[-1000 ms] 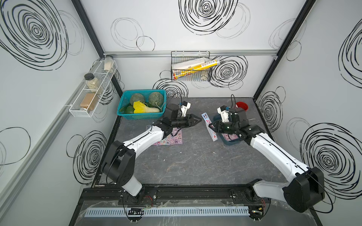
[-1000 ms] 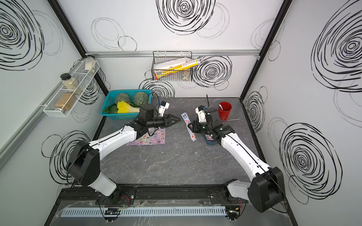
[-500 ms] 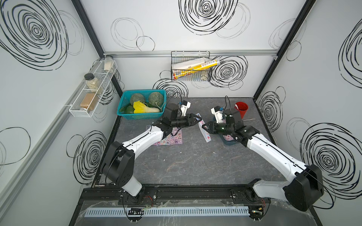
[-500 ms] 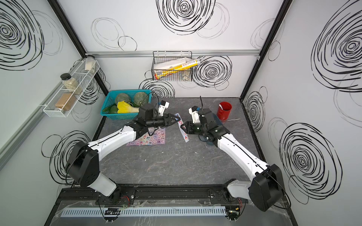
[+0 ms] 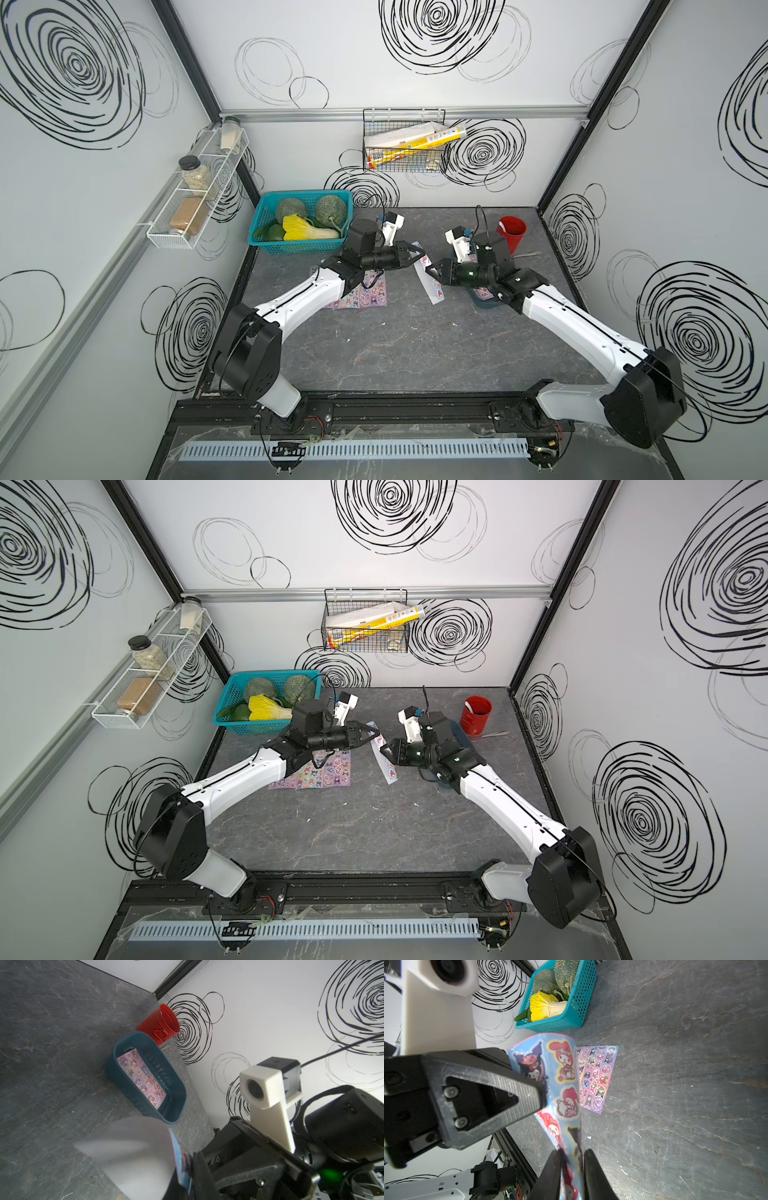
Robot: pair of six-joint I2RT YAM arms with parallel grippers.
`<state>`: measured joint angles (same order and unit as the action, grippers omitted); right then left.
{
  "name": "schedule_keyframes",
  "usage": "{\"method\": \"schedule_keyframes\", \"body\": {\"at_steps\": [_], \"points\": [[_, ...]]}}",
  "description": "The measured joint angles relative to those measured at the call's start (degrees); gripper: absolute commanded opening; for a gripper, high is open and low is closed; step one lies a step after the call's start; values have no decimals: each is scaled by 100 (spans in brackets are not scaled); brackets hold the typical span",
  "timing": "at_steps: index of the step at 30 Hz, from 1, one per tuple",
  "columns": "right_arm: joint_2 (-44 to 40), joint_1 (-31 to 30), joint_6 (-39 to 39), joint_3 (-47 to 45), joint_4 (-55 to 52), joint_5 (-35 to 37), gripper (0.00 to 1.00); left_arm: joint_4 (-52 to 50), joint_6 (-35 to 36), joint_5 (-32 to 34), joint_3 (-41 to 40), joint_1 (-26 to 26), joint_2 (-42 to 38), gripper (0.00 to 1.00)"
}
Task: Take the stickers out of the storage box
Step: Place the sticker at the center of the board.
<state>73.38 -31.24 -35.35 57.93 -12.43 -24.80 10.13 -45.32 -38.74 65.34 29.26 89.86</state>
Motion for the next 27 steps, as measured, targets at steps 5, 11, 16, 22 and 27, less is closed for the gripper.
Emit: {"method": "schedule_keyframes", "body": {"at_steps": [5,11,16,22,27], "points": [[0,-2,-39,-26,44,-15,38,-59,61,11,0,-15,-37,0],[-7,-2,7,-28,42,-15,55,-201,144,-61,0,-201,-138,0],[-136,105,7,-131,87,-136,67,-435,415,-291,0,-577,-304,0],[-422,614,-210,-833,802,-997,84,-925,1047,-763,39,-846,-330,0],[-411,824,-280,-1115,1325,-1950,88,-1580,1825,-1499,352,-848,-330,0]]}}
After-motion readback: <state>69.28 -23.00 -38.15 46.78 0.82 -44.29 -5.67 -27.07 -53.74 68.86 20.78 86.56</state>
